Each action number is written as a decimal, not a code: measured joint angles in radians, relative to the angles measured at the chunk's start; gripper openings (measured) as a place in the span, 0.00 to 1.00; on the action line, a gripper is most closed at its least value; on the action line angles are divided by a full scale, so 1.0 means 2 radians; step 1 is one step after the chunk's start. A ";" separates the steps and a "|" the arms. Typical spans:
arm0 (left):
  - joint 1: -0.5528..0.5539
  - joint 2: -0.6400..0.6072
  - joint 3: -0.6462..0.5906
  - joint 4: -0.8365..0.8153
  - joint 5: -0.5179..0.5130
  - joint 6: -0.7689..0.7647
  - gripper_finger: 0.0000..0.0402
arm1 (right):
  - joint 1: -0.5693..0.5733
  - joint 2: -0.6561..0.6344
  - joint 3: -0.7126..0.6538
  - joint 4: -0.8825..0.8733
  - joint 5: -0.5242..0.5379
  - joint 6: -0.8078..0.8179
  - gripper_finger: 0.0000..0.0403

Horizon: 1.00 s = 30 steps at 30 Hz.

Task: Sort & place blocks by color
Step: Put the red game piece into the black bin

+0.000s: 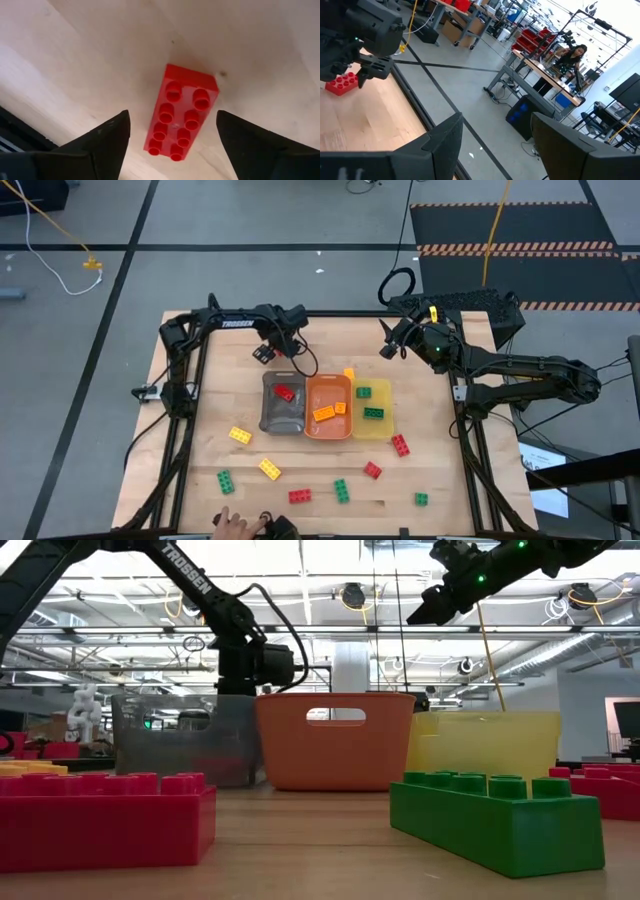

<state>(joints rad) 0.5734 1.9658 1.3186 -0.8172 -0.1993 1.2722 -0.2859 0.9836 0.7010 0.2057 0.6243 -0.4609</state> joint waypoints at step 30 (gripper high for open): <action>-0.053 0.008 0.236 -0.246 -0.054 -0.296 0.33 | 0.000 0.000 0.000 -0.002 0.000 -0.002 0.56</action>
<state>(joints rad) 0.4672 1.9819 1.7902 -1.3084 -0.3070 0.6798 -0.2859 0.9836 0.7013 0.2019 0.6243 -0.4644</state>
